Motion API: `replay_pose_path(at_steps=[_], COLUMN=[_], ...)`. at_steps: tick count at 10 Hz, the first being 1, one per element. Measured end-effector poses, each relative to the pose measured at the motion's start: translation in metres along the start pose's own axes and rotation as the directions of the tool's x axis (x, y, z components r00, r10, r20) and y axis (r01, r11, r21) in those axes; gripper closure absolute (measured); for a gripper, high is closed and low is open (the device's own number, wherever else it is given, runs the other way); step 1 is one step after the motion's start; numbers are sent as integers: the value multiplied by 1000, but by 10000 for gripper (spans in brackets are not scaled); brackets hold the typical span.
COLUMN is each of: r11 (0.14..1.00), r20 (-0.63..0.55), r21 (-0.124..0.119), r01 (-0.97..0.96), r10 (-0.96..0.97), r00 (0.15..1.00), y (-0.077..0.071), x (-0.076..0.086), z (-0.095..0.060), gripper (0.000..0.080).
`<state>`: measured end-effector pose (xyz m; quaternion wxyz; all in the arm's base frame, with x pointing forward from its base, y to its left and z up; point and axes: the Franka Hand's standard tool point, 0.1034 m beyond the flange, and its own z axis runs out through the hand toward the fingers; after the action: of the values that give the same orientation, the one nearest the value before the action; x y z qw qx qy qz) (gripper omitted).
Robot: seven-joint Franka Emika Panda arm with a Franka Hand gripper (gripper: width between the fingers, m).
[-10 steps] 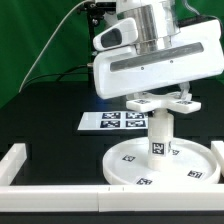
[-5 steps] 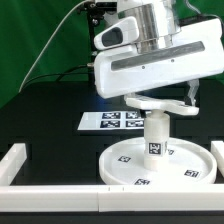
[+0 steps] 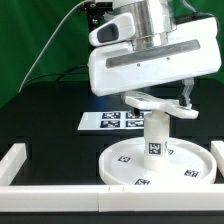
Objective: Assemble round table
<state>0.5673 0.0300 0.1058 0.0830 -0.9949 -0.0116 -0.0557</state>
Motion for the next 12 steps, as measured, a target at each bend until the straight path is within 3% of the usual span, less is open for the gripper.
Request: replay_pose_path(at_steps=[2,7,10,12], r11=[1000,1000,1000,1000], r20=[-1,24,4,17], r21=[-2,10,-2,0], r01=[6,-5,-9,-14], r10=[-6,5,9,14], r00=[1000,1000,1000,1000], y=[12,25,31,26], x=[-1,2,-6,-12], z=[-1,-17,3,16], gripper=[151,151,151,151])
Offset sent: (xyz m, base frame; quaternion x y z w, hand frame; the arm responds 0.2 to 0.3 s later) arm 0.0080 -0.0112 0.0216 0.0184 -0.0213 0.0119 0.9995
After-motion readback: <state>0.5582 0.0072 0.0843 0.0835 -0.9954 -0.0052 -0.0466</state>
